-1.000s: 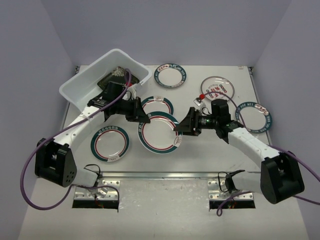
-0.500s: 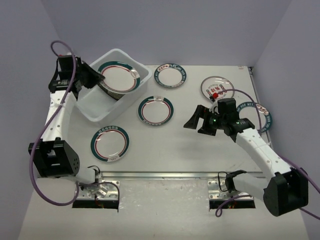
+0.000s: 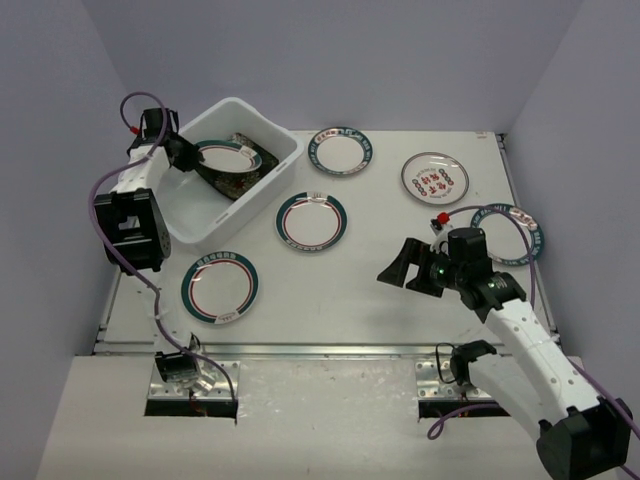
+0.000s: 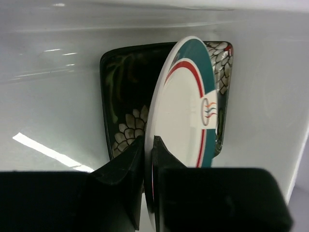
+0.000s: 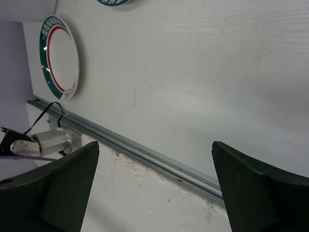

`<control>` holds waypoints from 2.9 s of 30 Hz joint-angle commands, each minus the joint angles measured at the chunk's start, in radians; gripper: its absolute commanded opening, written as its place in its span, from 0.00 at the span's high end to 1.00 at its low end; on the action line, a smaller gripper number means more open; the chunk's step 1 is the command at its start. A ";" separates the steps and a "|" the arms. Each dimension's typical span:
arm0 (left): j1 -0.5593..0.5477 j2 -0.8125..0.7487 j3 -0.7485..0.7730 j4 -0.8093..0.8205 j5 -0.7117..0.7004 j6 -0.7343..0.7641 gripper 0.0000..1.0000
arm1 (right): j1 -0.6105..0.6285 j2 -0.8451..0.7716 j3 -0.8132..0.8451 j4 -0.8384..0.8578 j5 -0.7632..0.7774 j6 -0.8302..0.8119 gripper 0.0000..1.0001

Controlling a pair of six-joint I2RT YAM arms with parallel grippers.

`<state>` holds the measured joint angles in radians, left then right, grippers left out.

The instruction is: Place the plates into the plastic bin on the countertop

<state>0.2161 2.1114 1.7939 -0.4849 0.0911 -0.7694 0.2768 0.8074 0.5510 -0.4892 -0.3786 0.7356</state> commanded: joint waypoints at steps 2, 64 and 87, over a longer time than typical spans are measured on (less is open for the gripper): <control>-0.011 0.030 0.073 0.037 0.032 -0.024 0.68 | -0.001 -0.050 0.000 -0.031 0.006 -0.019 0.01; -0.374 -0.851 -0.950 0.219 0.740 0.297 0.15 | 0.038 0.516 0.370 0.093 -0.562 -0.091 1.00; -0.148 -0.811 -0.554 0.033 0.114 0.053 1.00 | 0.007 0.395 0.454 -0.144 0.059 -0.104 0.01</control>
<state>-0.1132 1.3308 1.0952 -0.3762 0.6604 -0.5328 0.3306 1.2840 0.9611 -0.4477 -0.6242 0.7342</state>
